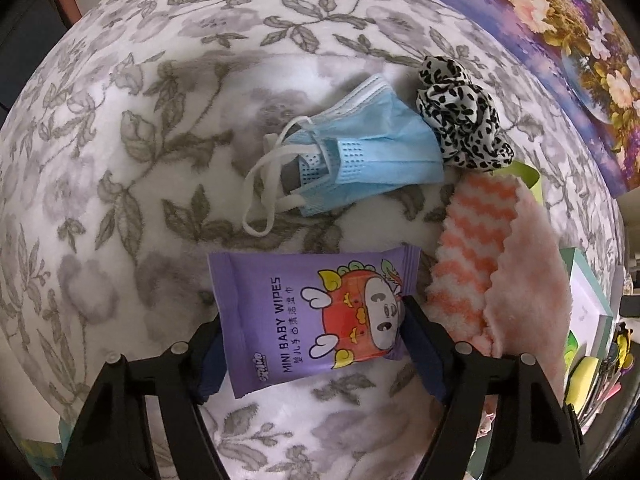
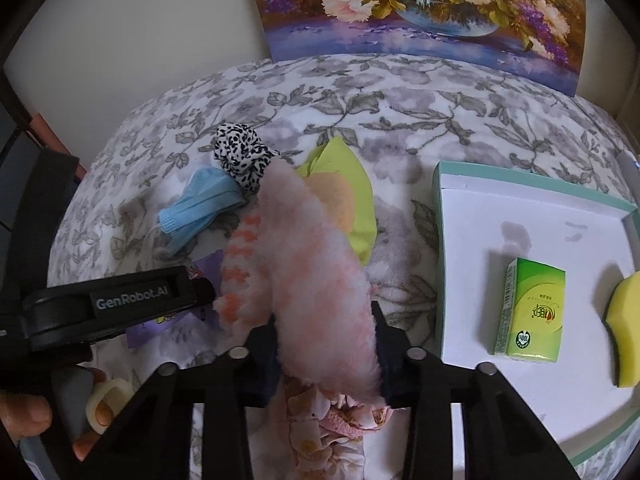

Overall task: Organize soft objects
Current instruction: 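Grasp the purple wipes pack with the left gripper while the right grasps the pink towel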

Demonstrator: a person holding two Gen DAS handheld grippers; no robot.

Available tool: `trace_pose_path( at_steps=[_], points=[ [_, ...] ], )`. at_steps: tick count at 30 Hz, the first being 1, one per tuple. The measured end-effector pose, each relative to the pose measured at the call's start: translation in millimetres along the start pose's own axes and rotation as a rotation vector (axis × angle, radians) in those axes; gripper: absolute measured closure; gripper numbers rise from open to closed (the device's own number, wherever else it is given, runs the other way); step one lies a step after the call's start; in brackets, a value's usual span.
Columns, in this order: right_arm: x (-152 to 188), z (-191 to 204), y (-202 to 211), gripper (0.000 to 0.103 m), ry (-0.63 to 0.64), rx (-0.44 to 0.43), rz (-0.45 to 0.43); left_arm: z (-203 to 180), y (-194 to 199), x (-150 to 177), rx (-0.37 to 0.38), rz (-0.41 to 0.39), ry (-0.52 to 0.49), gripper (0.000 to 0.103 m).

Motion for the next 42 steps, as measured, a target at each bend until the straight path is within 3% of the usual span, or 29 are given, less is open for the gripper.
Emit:
trace_pose_path(
  at_steps=[7,12,19,35,42],
  points=[
    [3,-2,0,0.065,-0.007,-0.03,0.011,-10,-1,2,-0.013,-0.001,-0.009,0.025],
    [3,-3,1,0.081,-0.008,-0.035,0.005,-12,0,3,-0.02,-0.003,-0.018,0.03],
    [-4,-6,16,0.086,-0.025,-0.059,-0.031,-13,11,4,-0.013,-0.025,-0.024,0.031],
    [-26,-29,91,0.087,-0.09,-0.095,-0.231,-25,111,13,0.059,-0.253,-0.039,0.031],
    [-25,-65,114,0.086,-0.15,-0.067,-0.283,-45,124,23,0.086,-0.291,-0.064,0.031]
  ],
)
Point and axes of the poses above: each gripper's, at about its wrist camera, not at the fingertips, and y roughly against the way its jaws point, z to its left, x to its underside, the point moved 1 cm from there along -y, roughly the way its jaws point, and after that the axes turned 1 degree about y, right-handed, at the moved point
